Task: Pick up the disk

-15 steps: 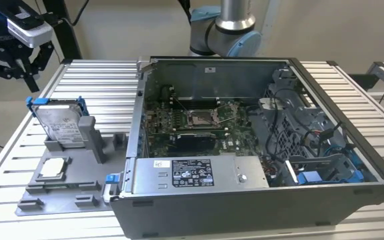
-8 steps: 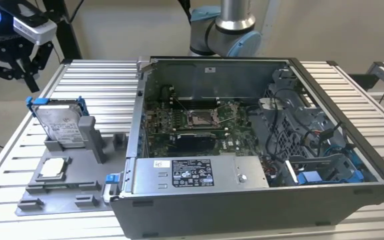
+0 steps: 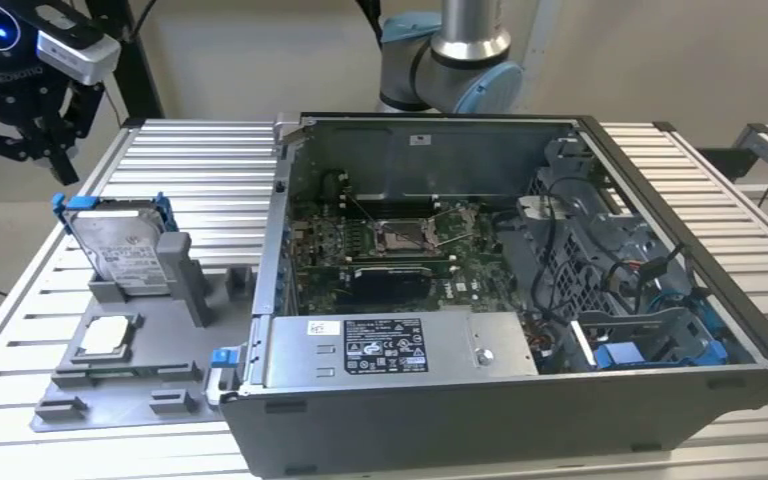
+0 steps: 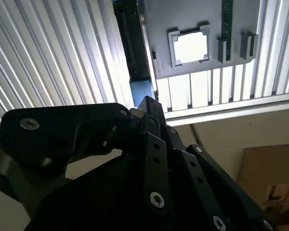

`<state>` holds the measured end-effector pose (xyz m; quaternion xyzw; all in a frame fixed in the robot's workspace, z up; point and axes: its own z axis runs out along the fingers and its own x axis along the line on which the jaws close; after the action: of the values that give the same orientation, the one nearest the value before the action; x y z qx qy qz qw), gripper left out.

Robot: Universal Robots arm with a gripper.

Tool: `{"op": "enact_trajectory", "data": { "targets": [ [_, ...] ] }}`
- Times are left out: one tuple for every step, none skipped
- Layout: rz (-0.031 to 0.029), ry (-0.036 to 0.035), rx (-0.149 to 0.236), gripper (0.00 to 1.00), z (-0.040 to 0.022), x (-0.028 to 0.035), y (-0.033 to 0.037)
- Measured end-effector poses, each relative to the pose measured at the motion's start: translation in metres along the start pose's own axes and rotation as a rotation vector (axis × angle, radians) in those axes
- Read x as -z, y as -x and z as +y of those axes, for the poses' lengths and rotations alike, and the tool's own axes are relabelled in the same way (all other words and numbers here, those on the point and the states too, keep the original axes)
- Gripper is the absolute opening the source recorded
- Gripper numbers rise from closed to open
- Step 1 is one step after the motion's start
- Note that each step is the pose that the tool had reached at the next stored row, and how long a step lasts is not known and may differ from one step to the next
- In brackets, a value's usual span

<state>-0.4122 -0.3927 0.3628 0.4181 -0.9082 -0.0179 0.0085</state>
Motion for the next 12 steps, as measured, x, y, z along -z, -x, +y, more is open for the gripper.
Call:
{"op": "enact_trajectory", "data": {
  "targets": [
    [0.0007,-0.0001,0.018,0.0,0.0,0.0,0.0],
    [0.0013,-0.0001,0.036,0.0,0.0,0.0,0.0],
    [0.0021,-0.0002,0.056,0.0,0.0,0.0,0.0],
    [0.0027,-0.0002,0.073,0.0,0.0,0.0,0.0],
    [0.0034,-0.0003,0.091,0.0,0.0,0.0,0.0],
    [0.0041,-0.0004,0.11,0.0,0.0,0.0,0.0],
    [0.0048,-0.0004,0.129,0.0,0.0,0.0,0.0],
    [0.0054,-0.0005,0.145,0.0,0.0,0.0,0.0],
    [0.0061,-0.0006,0.163,0.0,0.0,0.0,0.0],
    [0.0068,-0.0007,0.182,0.0,0.0,0.0,0.0],
    [0.0075,-0.0007,0.201,0.0,0.0,0.0,0.0],
    [0.0082,-0.0008,0.219,0.0,0.0,0.0,0.0]
  ]
}}
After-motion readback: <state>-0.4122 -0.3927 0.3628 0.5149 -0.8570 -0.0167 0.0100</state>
